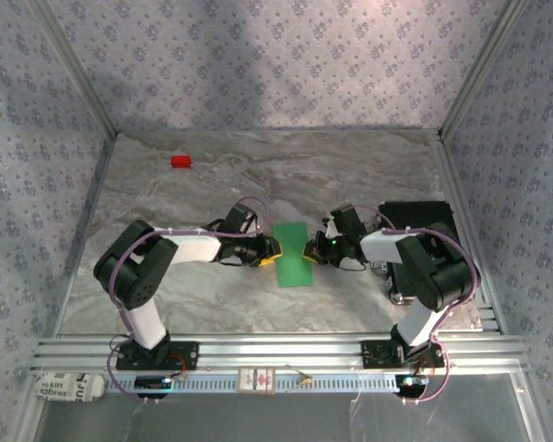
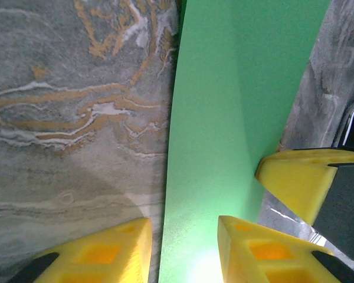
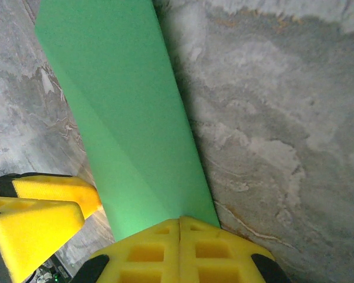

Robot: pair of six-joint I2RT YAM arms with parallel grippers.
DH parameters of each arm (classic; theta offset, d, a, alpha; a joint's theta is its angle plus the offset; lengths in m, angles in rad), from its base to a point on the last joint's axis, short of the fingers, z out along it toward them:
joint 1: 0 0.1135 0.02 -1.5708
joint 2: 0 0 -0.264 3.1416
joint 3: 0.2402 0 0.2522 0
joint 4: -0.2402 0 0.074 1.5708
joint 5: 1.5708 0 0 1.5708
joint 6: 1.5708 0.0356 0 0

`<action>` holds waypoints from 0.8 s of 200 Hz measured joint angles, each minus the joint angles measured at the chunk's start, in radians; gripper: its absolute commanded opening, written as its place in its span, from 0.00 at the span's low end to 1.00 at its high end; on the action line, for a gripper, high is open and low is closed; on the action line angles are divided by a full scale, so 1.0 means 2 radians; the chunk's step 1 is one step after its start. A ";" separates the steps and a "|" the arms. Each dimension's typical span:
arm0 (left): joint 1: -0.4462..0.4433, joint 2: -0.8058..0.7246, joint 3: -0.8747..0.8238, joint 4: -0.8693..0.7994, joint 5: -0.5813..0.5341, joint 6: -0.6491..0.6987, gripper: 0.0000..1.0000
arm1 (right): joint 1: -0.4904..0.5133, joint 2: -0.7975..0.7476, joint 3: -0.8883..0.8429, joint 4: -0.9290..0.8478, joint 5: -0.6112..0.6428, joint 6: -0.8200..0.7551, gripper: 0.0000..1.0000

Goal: Fold a paper plane with a square sheet of paper (pick it up from the middle)
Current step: Third fold the triangle at the center of the table.

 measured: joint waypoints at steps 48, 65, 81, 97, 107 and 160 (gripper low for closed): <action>-0.002 0.009 0.009 0.001 0.003 0.000 0.33 | 0.000 0.000 0.000 0.001 0.000 0.000 0.05; -0.003 0.011 0.011 0.001 0.003 0.000 0.33 | 0.000 0.000 0.000 0.001 0.000 0.000 0.05; -0.003 0.011 0.012 0.000 0.003 0.000 0.33 | 0.000 0.000 0.000 0.001 0.000 0.000 0.05; -0.003 0.011 0.012 0.000 0.003 0.000 0.33 | 0.000 0.000 0.000 0.001 0.000 0.000 0.05; -0.003 0.011 0.012 0.000 0.003 0.000 0.33 | 0.000 0.000 0.000 0.001 0.000 0.000 0.05; -0.003 0.011 0.012 0.003 0.005 0.000 0.35 | 0.000 0.000 -0.001 0.002 0.000 0.000 0.05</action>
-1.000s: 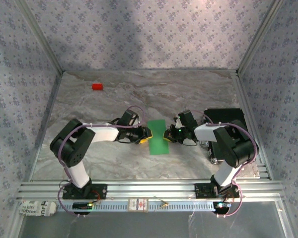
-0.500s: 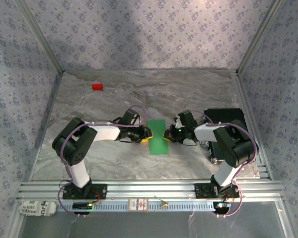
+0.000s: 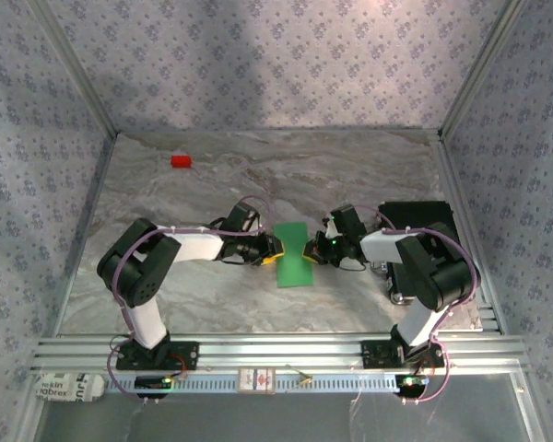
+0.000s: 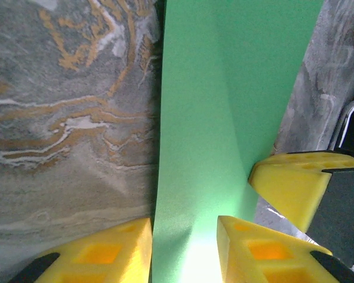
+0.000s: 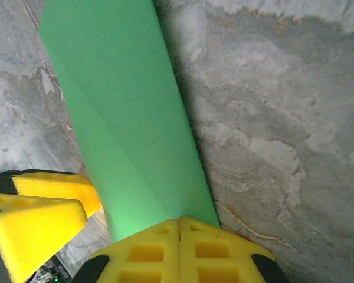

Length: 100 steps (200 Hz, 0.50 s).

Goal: Fold a paper plane with a square sheet of paper (pick it up from the middle)
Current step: Third fold the triangle at the center of the table.

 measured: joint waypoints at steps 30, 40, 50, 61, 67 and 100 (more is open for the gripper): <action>-0.001 0.003 0.000 0.010 0.003 -0.004 0.36 | 0.000 0.000 -0.001 0.002 0.000 0.001 0.05; -0.001 0.004 0.000 0.018 0.006 -0.006 0.36 | 0.000 0.000 -0.002 0.003 -0.001 0.001 0.05; -0.003 0.008 0.000 0.029 0.008 -0.008 0.37 | 0.000 0.000 -0.002 0.004 -0.001 0.001 0.05; -0.004 0.010 0.000 0.038 0.011 -0.011 0.37 | 0.000 0.000 -0.002 0.005 -0.001 0.001 0.05; -0.004 0.011 0.000 0.042 0.012 -0.013 0.37 | 0.000 0.000 -0.002 0.005 -0.001 0.001 0.05; -0.004 0.011 0.000 0.061 0.013 -0.017 0.38 | 0.000 0.000 -0.004 0.008 -0.001 0.001 0.05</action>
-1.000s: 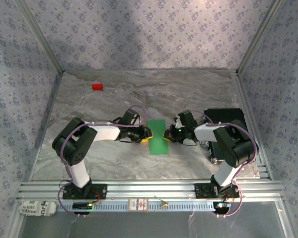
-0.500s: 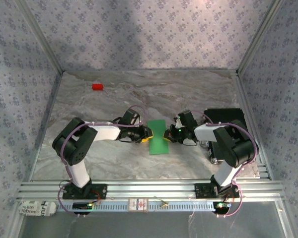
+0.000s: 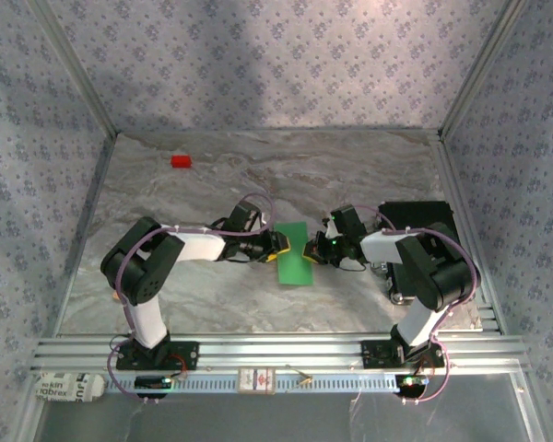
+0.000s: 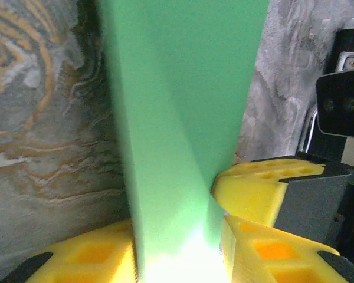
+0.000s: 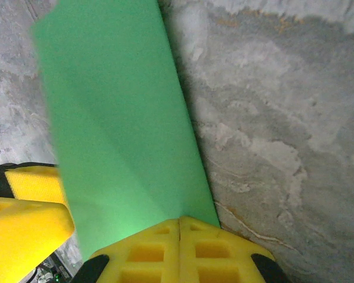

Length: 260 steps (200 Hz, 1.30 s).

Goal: Fold a paper plane with a square sheet of paper (pick it up from the middle)
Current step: Third fold the triangle at the center of the table.

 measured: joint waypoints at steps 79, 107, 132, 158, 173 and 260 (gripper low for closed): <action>0.003 0.000 0.000 0.000 0.000 0.000 0.32 | 0.000 0.000 -0.002 0.004 0.000 0.000 0.05; 0.004 -0.001 -0.004 0.001 0.000 -0.003 0.23 | 0.000 -0.001 -0.002 0.004 0.000 0.001 0.06; 0.004 -0.001 -0.017 0.002 0.000 -0.007 0.18 | 0.000 -0.001 -0.002 0.004 0.000 0.004 0.06; 0.004 -0.001 -0.025 0.004 0.000 -0.009 0.12 | 0.000 -0.002 -0.003 0.005 0.000 0.005 0.08; 0.004 -0.001 -0.026 0.005 0.000 -0.011 0.09 | 0.000 -0.003 -0.006 0.009 0.000 0.007 0.11; 0.018 -0.033 -0.039 0.006 0.000 -0.013 0.04 | 0.005 -0.096 -0.015 -0.051 0.053 -0.026 0.50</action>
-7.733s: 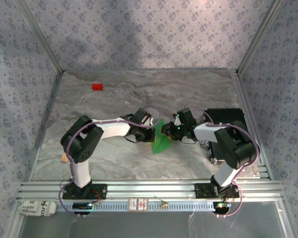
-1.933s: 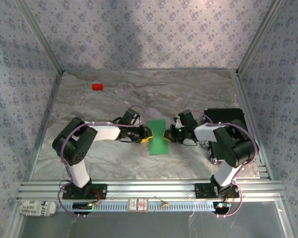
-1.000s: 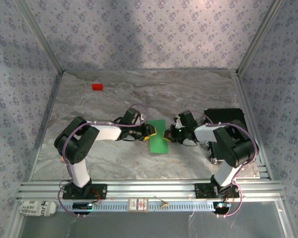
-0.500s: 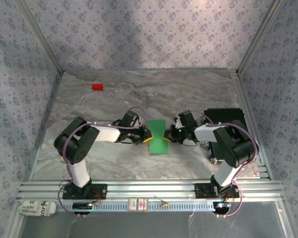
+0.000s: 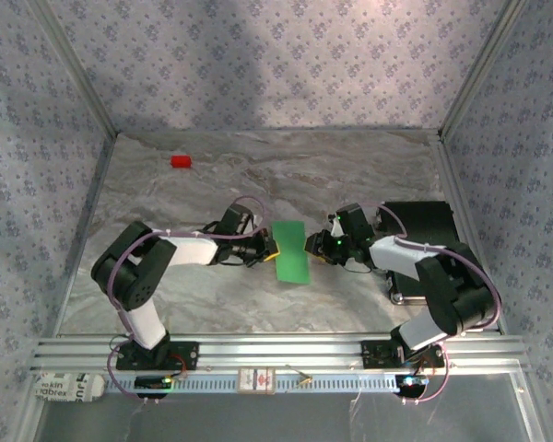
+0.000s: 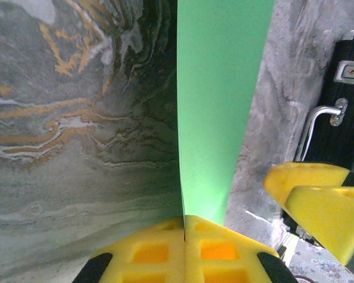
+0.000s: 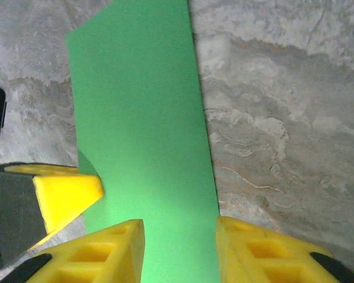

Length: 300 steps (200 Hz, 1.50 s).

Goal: Fold a paper plane with a square sheet of paper (pick it up from the middle)
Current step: Third fold the triangle at the center of the table.

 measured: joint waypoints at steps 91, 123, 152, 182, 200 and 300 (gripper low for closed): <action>0.020 -0.030 -0.029 0.000 0.011 -0.008 0.04 | 0.135 -0.048 0.052 -0.071 0.142 -0.122 0.61; 0.023 -0.033 -0.031 0.000 0.012 -0.009 0.04 | 0.212 -0.061 0.028 -0.009 0.210 -0.203 0.63; 0.023 -0.036 -0.031 0.000 0.013 -0.009 0.04 | 0.290 -0.060 0.008 0.028 0.269 -0.300 0.65; 0.023 -0.036 -0.031 0.000 0.013 -0.009 0.04 | 0.340 -0.045 0.008 0.054 0.325 -0.372 0.65; 0.023 -0.036 -0.031 0.000 0.013 -0.009 0.04 | 0.358 -0.032 0.005 0.068 0.359 -0.398 0.65; 0.023 -0.036 -0.037 0.002 0.013 -0.015 0.04 | 0.382 0.019 -0.010 0.099 0.447 -0.435 0.51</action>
